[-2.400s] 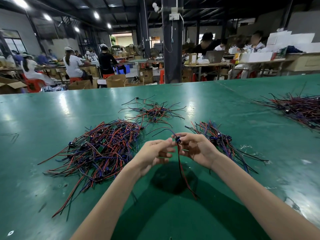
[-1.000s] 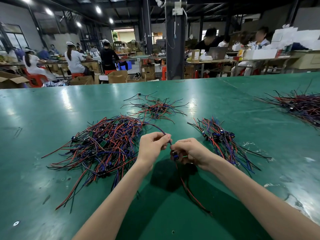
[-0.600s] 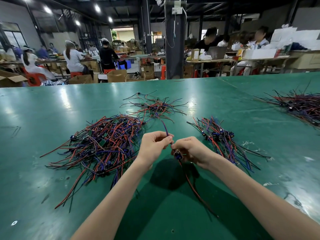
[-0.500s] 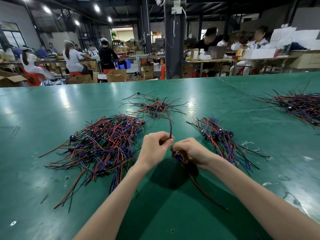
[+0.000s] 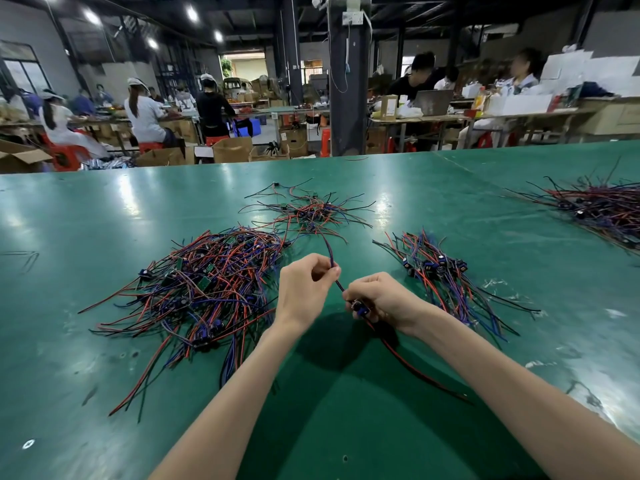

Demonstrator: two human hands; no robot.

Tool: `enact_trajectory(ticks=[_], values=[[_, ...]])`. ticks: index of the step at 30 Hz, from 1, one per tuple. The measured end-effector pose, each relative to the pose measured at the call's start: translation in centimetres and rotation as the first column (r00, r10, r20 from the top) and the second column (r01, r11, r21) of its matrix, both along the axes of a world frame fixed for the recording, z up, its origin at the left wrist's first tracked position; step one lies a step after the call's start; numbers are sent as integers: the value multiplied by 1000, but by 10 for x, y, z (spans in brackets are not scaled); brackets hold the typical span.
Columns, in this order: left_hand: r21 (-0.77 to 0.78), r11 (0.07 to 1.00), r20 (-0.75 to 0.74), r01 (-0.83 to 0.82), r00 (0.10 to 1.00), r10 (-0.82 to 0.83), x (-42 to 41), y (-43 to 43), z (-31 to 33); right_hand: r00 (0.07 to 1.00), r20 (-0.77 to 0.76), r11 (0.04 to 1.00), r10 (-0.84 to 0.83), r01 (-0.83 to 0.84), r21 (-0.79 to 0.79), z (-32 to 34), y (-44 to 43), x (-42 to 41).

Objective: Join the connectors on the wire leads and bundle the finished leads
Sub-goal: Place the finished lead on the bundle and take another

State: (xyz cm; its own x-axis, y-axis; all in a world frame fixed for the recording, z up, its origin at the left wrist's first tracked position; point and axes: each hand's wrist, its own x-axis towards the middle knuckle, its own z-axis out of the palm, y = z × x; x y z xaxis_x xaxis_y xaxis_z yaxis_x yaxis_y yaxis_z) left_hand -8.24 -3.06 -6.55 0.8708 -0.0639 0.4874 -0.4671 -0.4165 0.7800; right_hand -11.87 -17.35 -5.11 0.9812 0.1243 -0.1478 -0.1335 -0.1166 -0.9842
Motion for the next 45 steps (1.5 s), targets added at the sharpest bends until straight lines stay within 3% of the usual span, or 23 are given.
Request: enact_trajectory(ticks=[5,8,10,13,18,20,23,25,34,39,43,45], values=[[-347,937,-219,-28,974,-52,10,5,5,1000,-13,999,-1,1,43,2,-1,0],[-454,889,-301,-52,948,-99,11,7,4,1000,8,1000,22,-22,16,4,0,0],[-388,919,-280,-62,959,-54,11,7,1,999,17,1000,31,-31,7,3,1,0],[-139,986,-141,-91,987,71,10,5,0,999,14,999,42,-42,-24,1,1,-2],[-477,870,-255,-124,967,-2,13,13,9,999,25,999,43,-43,-10,3,-1,-1],[-489,863,-260,-126,966,-7,15,17,10,998,31,998,55,-54,-15,3,1,-2],[-234,964,-133,-128,986,99,14,18,7,997,24,997,69,-69,-34,2,4,-4],[-97,984,-35,-153,988,150,15,19,6,997,20,997,72,-71,-42,2,4,-5],[-411,864,-250,-290,948,200,26,36,12,994,25,994,103,-102,-40,1,5,-4],[-282,923,-77,-261,965,249,22,36,11,993,40,993,113,-112,-44,-1,0,-4],[-541,823,-233,-174,971,53,18,27,14,994,87,998,59,-58,-10,-2,-1,-1],[-583,796,-340,-163,939,-57,15,24,15,991,134,1000,12,-14,15,-1,-2,1]])
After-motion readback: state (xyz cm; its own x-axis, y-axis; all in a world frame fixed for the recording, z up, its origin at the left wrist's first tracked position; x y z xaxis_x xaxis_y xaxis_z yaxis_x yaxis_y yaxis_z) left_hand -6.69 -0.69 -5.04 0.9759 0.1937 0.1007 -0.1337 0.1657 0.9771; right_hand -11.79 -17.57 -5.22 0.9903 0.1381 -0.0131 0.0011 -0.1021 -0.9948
